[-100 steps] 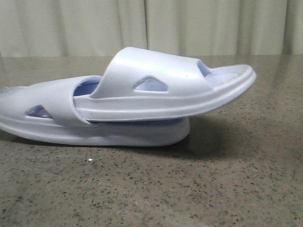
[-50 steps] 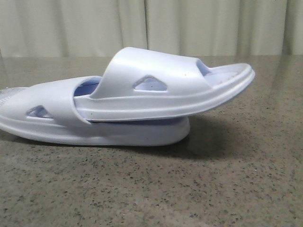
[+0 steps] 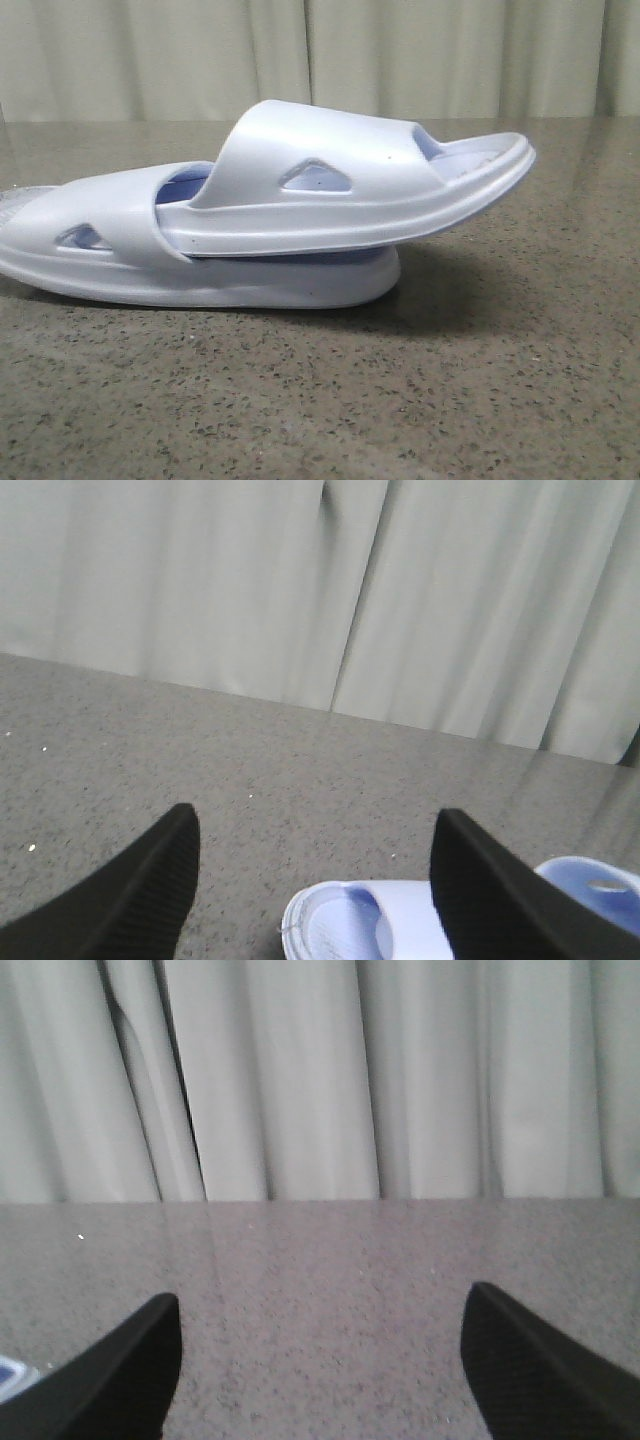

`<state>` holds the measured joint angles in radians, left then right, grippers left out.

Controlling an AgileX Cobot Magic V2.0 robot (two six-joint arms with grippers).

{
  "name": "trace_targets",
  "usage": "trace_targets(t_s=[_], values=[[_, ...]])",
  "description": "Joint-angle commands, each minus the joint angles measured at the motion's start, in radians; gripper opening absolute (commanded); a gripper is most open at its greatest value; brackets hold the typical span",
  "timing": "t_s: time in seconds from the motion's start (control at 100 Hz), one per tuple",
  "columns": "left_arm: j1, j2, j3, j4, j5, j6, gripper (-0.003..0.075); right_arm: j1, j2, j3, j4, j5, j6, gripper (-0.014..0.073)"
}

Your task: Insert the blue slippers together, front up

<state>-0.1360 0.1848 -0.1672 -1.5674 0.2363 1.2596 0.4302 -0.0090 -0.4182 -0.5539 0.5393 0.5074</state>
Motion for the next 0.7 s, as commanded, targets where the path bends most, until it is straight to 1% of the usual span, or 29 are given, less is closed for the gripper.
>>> trace_targets(t_s=[0.0, 0.08, 0.24, 0.31, 0.38, 0.41, 0.47, 0.53, 0.65, 0.67, 0.69], values=[[-0.007, 0.004, 0.002, -0.015, -0.030, -0.010, 0.0436, -0.004, -0.022, 0.007, -0.031, 0.009, -0.009, 0.0505], [-0.007, 0.004, 0.027, -0.013, -0.051, -0.010, 0.0436, -0.004, -0.017, 0.027, -0.020, 0.043, -0.009, 0.0505], [-0.007, 0.004, 0.044, -0.013, -0.098, -0.010, 0.0435, -0.004, -0.017, 0.032, -0.016, 0.010, -0.009, 0.0503], [-0.007, 0.004, 0.045, -0.013, -0.107, -0.010, 0.0424, -0.004, -0.015, 0.032, -0.018, 0.005, -0.009, 0.0470], [-0.007, 0.004, 0.045, -0.013, -0.111, -0.010, 0.0381, -0.004, -0.015, 0.032, -0.018, 0.003, -0.009, 0.0397], [-0.007, 0.004, 0.045, -0.013, -0.110, -0.010, 0.0354, -0.004, -0.015, 0.032, -0.020, 0.003, -0.009, 0.0346], [-0.007, 0.004, 0.045, -0.013, -0.110, -0.010, 0.0279, -0.004, -0.015, 0.032, -0.022, 0.003, -0.009, 0.0251], [-0.007, 0.004, 0.045, -0.013, -0.110, -0.010, 0.0204, -0.004, -0.015, 0.032, -0.022, 0.003, -0.009, 0.0134], [-0.007, 0.004, 0.045, -0.013, -0.110, -0.010, 0.0030, -0.004, -0.015, 0.032, -0.022, 0.003, -0.009, -0.0069], [-0.007, 0.004, 0.045, -0.013, -0.110, -0.010, 0.0013, -0.004, -0.015, 0.032, -0.022, 0.003, -0.009, -0.0098], [-0.007, 0.004, 0.045, -0.013, -0.110, -0.008, 0.0017, -0.004, -0.015, 0.032, -0.022, 0.003, -0.009, -0.0106]])
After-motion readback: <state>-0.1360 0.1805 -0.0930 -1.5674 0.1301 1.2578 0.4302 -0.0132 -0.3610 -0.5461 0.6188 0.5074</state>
